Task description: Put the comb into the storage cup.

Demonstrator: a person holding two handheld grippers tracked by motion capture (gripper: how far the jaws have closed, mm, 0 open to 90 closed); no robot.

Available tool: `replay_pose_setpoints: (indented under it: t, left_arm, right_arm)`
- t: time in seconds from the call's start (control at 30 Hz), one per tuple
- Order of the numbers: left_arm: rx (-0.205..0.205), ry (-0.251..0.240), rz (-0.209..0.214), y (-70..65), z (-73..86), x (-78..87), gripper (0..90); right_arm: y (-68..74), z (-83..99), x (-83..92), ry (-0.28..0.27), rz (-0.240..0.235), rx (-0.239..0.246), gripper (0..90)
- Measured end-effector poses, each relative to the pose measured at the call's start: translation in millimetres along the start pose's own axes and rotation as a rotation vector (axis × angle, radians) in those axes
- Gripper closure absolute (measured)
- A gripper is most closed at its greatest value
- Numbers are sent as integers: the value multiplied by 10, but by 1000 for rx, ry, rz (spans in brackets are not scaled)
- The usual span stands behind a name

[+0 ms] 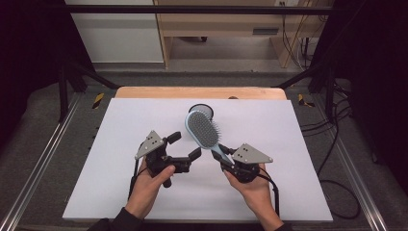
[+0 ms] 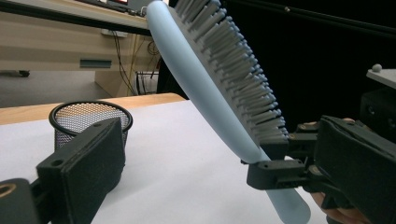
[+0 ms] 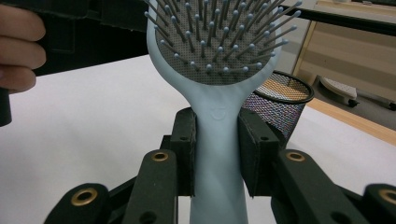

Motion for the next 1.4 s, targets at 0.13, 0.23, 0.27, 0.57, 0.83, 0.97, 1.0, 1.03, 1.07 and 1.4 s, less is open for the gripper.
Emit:
replay_pose_setpoints:
  t: [0.13,0.23,0.27,0.57,0.83,0.97,1.0,1.03,1.07,1.4]
  left_arm:
    - [12,-8,8,-20,-49,-15,20]
    - [31,-13,12,-28,-74,-28,20]
    - [32,-14,9,-24,-81,-35,20]
    - [51,-23,9,-11,-78,-91,23]
    - [95,-30,25,-27,-82,-149,48]
    - [109,-29,32,-50,-101,-172,84]
    - [115,-22,30,-49,-102,-179,102]
    - [115,-22,30,-49,-102,-179,117]
    - [124,-17,28,-44,-98,-185,133]
    - [162,-8,46,-58,-81,-204,223]
  right_arm:
    - [26,8,5,-1,-3,3,697]
    - [51,10,8,-1,-7,4,697]
    - [58,9,7,-1,-7,5,697]
    - [94,5,5,-5,-15,16,696]
    - [106,8,-1,-5,-15,18,697]
    - [120,7,-3,-5,-17,22,697]
    - [129,6,-5,-5,-19,22,696]
    - [129,6,-5,-5,-19,22,696]
    - [137,5,-9,-5,-18,23,697]
    - [171,11,-20,-1,-21,42,697]
Point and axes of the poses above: each handheld gripper's, and its own axes: x roughly backward along the jaws, z roughly out of its underside, y roughly to its left, the point moved 7 cm from there along -x, roughly forward along the jaws, and after that the axes turned 4 degrees about z, right-handed, at the moved point
